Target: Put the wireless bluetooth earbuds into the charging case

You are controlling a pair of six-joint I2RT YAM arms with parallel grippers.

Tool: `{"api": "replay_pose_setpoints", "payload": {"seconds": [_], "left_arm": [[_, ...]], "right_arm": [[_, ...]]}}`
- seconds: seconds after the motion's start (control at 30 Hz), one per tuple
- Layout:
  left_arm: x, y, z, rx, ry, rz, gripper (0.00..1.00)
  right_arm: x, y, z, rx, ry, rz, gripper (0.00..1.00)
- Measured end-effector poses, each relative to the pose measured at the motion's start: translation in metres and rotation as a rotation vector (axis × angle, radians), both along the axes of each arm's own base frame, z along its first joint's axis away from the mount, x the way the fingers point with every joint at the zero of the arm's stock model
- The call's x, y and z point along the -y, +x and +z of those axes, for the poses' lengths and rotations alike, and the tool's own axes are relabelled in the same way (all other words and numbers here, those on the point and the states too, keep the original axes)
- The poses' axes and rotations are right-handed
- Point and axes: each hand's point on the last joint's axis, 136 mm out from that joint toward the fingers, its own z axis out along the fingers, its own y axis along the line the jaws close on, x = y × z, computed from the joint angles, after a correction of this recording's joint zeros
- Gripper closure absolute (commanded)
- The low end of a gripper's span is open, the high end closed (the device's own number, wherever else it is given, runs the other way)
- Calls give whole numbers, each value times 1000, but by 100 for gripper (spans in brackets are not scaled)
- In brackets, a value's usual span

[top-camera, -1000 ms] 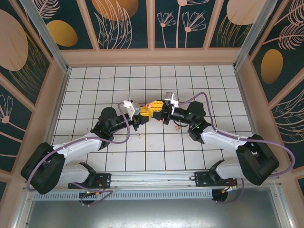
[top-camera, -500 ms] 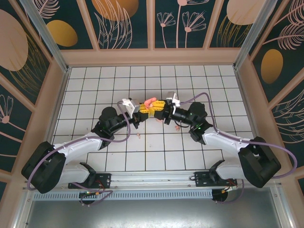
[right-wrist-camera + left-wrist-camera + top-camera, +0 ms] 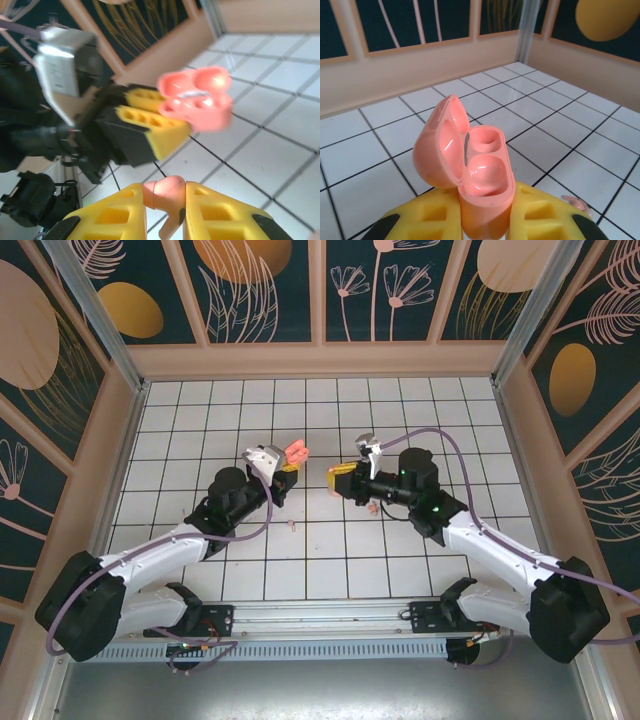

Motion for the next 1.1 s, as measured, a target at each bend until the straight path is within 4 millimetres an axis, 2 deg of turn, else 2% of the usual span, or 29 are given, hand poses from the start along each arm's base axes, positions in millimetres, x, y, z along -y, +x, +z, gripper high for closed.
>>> {"api": "replay_pose_setpoints", "payload": {"seconds": [0.23, 0.43, 0.57, 0.67, 0.97, 1.1], "left_arm": [[-16, -2, -2, -22, 23, 66, 93], [-22, -5, -12, -52, 41, 89, 93], [-25, -6, -19, -68, 53, 97, 93], [-26, -7, -19, -71, 54, 98, 93], [-27, -8, -17, -68, 53, 101, 93], [-28, -8, -18, -69, 55, 104, 92]], "right_arm": [[18, 6, -68, -390, -178, -172, 80], [26, -18, -142, -672, -399, -262, 79], [34, -29, -176, -775, -528, -313, 78], [38, -33, -193, -816, -614, -339, 77], [48, -37, -224, -856, -796, -385, 75], [47, -36, -225, -840, -836, -391, 70]]}}
